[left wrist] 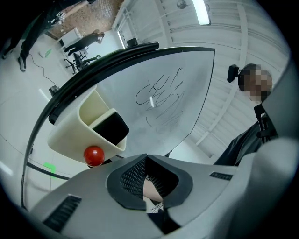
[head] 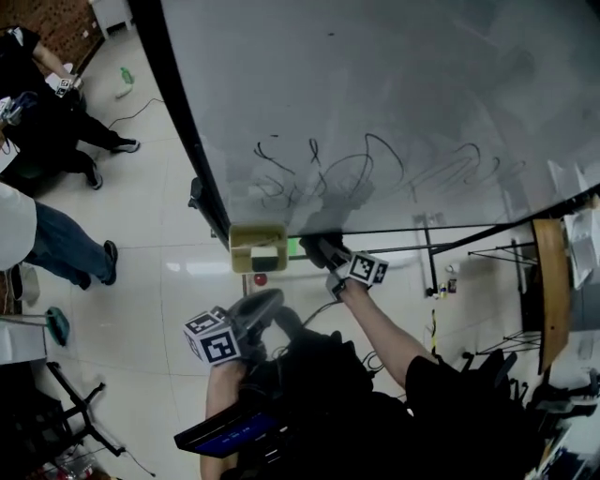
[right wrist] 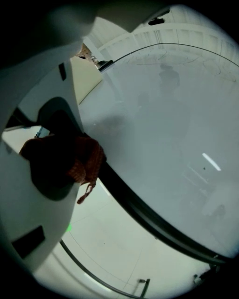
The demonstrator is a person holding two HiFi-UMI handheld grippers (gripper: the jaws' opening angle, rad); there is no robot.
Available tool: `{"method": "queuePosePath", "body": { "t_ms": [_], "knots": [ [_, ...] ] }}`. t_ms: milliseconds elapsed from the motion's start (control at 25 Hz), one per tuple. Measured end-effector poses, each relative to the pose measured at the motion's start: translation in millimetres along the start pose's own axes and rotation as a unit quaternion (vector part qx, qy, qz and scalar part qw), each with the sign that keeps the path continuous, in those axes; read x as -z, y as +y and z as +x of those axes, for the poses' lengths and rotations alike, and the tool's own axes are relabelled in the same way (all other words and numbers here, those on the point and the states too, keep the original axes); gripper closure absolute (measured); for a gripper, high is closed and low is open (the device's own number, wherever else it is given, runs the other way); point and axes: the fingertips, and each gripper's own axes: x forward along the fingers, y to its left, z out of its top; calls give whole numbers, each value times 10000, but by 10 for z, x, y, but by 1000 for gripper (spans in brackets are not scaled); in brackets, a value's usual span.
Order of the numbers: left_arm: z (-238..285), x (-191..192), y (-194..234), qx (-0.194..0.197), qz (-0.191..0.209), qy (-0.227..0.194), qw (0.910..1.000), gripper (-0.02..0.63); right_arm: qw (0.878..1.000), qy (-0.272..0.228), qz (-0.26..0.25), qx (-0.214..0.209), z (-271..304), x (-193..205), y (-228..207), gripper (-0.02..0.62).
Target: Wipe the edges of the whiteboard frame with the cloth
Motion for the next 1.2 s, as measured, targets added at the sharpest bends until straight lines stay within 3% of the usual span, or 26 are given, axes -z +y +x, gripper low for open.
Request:
{"method": "queuePosePath", "body": {
  "t_ms": [200,400,920,1200],
  "knots": [
    [-355,-102,-15,270,16,362,9990,615,9981,-311,72,523,-19,53,-67,453],
    [-520,-103,-32,502,-105,640,9966,615,9962,-550,125,666,58,104,5,453],
    [-346,-61,174,218,-89,993,9948,615,9978,-639,129,-78,322,304,251,454],
    [-376,-122,207,316,-7,1241,9918,615,9964,-814,220,-109,358,391,297,453]
  ]
}}
